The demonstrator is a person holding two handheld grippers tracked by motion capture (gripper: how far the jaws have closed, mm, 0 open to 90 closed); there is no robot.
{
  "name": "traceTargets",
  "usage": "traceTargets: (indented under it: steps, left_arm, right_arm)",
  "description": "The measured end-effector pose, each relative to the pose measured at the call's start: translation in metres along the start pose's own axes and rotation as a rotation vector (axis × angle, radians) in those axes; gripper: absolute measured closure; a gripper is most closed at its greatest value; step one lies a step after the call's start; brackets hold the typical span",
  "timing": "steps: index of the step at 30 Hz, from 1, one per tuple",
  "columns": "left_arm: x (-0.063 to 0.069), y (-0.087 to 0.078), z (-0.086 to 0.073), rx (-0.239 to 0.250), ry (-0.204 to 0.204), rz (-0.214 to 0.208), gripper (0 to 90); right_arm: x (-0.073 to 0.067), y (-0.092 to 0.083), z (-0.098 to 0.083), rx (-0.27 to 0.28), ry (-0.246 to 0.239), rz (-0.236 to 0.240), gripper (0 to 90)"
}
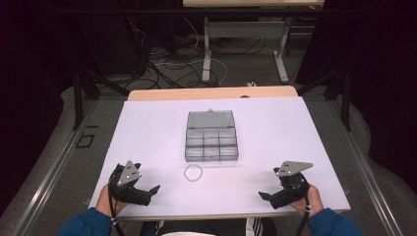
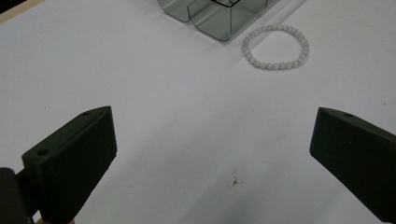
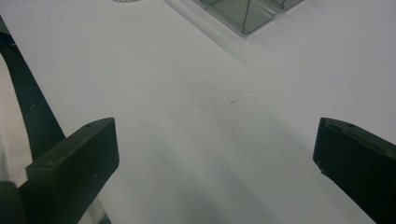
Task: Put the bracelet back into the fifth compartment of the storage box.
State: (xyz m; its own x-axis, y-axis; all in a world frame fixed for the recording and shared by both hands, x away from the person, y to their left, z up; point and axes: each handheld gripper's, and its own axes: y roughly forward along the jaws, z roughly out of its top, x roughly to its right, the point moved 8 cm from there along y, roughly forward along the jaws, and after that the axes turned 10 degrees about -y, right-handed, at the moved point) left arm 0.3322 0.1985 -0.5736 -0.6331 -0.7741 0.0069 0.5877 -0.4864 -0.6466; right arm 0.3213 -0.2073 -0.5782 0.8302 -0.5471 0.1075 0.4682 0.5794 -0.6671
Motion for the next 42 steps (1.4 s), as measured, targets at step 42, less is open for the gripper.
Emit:
traceTargets:
  steps: [42]
  left_arm:
    - [-0.001,0.003,-0.003,-0.04,0.024,-0.005,0.2]
  right_arm:
    - [-0.021,0.032,0.036,-0.002,-0.084,0.082,0.3]
